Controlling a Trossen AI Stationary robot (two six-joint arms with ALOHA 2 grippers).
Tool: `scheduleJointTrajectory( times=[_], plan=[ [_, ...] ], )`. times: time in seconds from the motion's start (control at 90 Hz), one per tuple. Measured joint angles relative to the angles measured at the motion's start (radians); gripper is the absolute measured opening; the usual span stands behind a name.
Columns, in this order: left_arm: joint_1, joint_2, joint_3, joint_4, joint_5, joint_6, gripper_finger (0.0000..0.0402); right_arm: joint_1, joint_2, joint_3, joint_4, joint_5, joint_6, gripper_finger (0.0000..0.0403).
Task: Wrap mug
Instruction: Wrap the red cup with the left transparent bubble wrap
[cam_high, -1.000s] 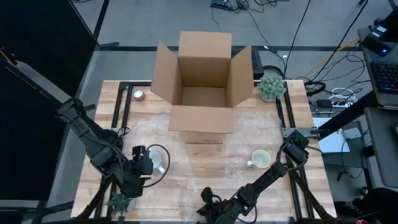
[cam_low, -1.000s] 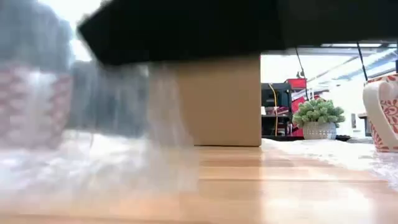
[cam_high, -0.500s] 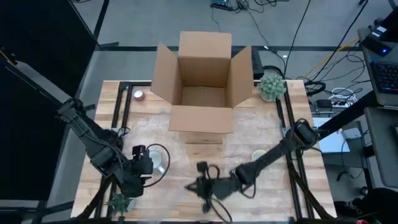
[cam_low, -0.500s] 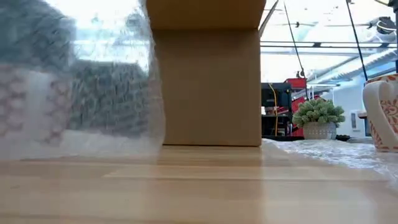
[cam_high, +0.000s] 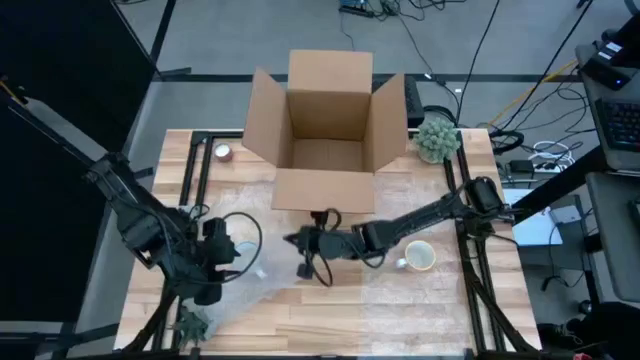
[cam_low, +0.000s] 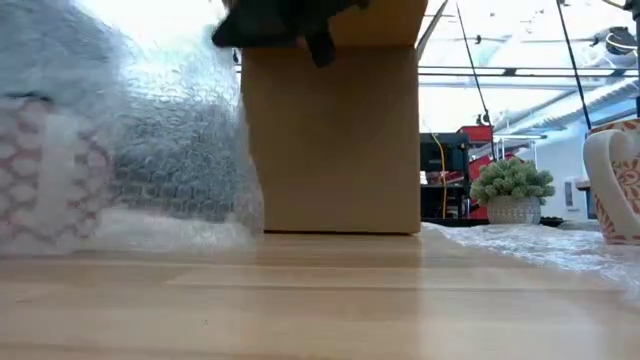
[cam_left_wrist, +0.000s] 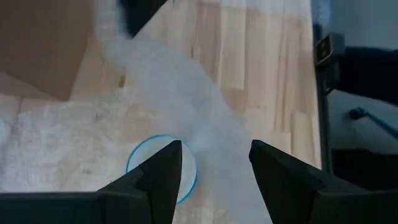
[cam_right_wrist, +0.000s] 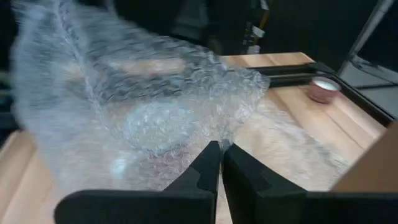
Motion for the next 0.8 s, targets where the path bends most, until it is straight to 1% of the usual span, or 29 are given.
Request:
scheduleJointTrajectory(
  times=[0.1, 0.278, 0.433, 0.578, 0.733, 0.8],
  plan=[
    [0.000, -0.008, 0.000, -0.001, -0.013, 0.000, 0.0180, -0.036, 0.000, 0.000, -0.034, -0.001, 0.028, 0.0000],
    [0.000, -0.010, 0.000, 0.002, -0.005, -0.001, 0.0180, -0.073, 0.000, 0.000, -0.063, -0.004, 0.064, 0.0000],
    [0.000, 0.020, -0.004, 0.012, -0.050, -0.016, 0.0180, -0.077, 0.000, 0.000, -0.062, -0.004, 0.063, 0.0000],
    [0.010, 0.064, -0.071, 0.036, -0.062, -0.019, 0.0180, -0.077, 0.000, 0.000, -0.066, -0.004, 0.065, 0.0000],
    [0.040, 0.107, -0.168, 0.039, -0.062, -0.076, 0.0180, -0.070, 0.000, 0.000, -0.067, -0.004, 0.066, 0.0000],
    [0.055, 0.114, -0.216, 0.072, -0.053, -0.079, 0.0180, -0.068, 0.000, 0.000, -0.067, -0.004, 0.066, 0.0000]
  ],
)
